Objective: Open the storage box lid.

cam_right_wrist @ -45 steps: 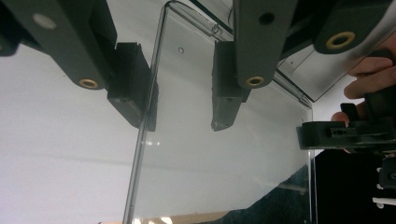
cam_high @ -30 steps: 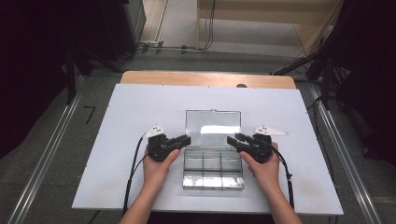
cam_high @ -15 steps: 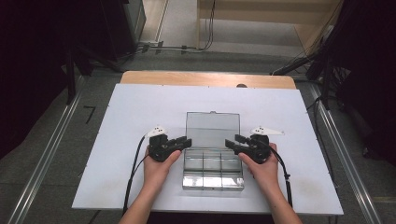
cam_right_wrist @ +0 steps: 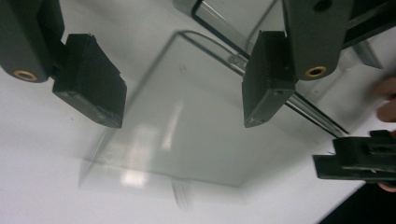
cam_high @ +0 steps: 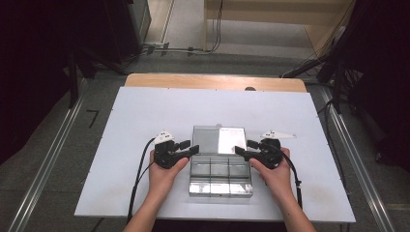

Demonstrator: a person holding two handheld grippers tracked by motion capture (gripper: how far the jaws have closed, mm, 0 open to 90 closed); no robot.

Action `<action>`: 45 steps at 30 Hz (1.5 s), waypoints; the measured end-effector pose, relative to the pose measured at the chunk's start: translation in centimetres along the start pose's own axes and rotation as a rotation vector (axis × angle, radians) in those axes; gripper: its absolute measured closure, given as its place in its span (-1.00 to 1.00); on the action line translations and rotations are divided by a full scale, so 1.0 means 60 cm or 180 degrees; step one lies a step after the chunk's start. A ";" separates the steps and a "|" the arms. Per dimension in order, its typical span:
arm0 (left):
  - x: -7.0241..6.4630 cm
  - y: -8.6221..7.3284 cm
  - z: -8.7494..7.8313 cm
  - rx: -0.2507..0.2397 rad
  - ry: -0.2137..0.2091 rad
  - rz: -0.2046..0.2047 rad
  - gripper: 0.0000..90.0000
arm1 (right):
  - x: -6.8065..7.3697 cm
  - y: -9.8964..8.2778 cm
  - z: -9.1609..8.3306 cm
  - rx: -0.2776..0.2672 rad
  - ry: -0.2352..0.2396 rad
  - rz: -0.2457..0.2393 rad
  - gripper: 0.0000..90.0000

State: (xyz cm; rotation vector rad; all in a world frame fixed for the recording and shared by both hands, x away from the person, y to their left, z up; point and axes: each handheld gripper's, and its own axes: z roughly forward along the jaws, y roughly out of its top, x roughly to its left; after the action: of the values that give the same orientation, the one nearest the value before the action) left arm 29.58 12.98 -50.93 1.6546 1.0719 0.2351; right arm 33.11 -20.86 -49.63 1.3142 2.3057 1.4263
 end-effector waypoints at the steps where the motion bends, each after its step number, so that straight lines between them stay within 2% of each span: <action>1: -0.002 0.001 -0.002 -0.0015 -0.0013 0.0017 -0.01 | 0.002 0.002 -0.004 -0.0040 0.0035 -0.0013 -0.37; 3: -0.006 0.004 -0.006 -0.0039 -0.0037 0.0078 -0.14 | 0.006 0.007 -0.013 -0.0094 0.0062 -0.0074 -0.43; 7: -0.011 0.007 -0.018 -0.0103 -0.0133 0.0114 -0.41 | 0.011 0.015 -0.034 -0.0194 0.0092 -0.0205 -0.52; 10: -0.017 0.010 -0.028 -0.0167 -0.0163 0.0180 -0.53 | 0.010 0.019 -0.051 -0.0243 0.0057 -0.0258 -0.55; 21: -0.026 0.008 -0.054 -0.0209 -0.0389 0.0340 -0.79 | -0.005 0.014 -0.097 -0.0211 -0.0042 -0.0339 -0.67; 24: -0.028 0.005 -0.066 -0.0239 -0.0385 0.0412 -0.85 | -0.010 0.009 -0.107 -0.0195 -0.0071 -0.0370 -0.72; 28: -0.026 0.001 -0.083 -0.0255 -0.0465 0.0477 -0.94 | -0.020 0.003 -0.123 -0.0191 -0.0044 -0.0420 -0.81; 34: -0.018 -0.006 -0.104 -0.0263 -0.0426 0.0469 -0.95 | -0.036 -0.004 -0.148 -0.0133 0.0030 -0.0459 -0.87; 38: -0.013 -0.012 -0.120 -0.0274 -0.0375 0.0536 -0.99 | -0.047 -0.010 -0.160 -0.0077 0.0033 -0.0518 -0.88; 42: -0.006 -0.016 -0.134 -0.0284 -0.0369 0.0544 -1.00 | -0.058 -0.017 -0.170 -0.0045 0.0186 -0.0556 -0.99; 45: -0.002 -0.019 -0.143 -0.0260 -0.0321 0.0610 -1.00 | -0.067 -0.023 -0.175 -0.0020 0.0163 -0.0519 -0.99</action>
State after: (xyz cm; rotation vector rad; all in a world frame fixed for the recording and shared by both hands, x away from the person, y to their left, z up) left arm 23.50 18.62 -48.56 1.6781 0.8187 0.3129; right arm 29.41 -31.01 -46.22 1.0719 2.3763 1.4289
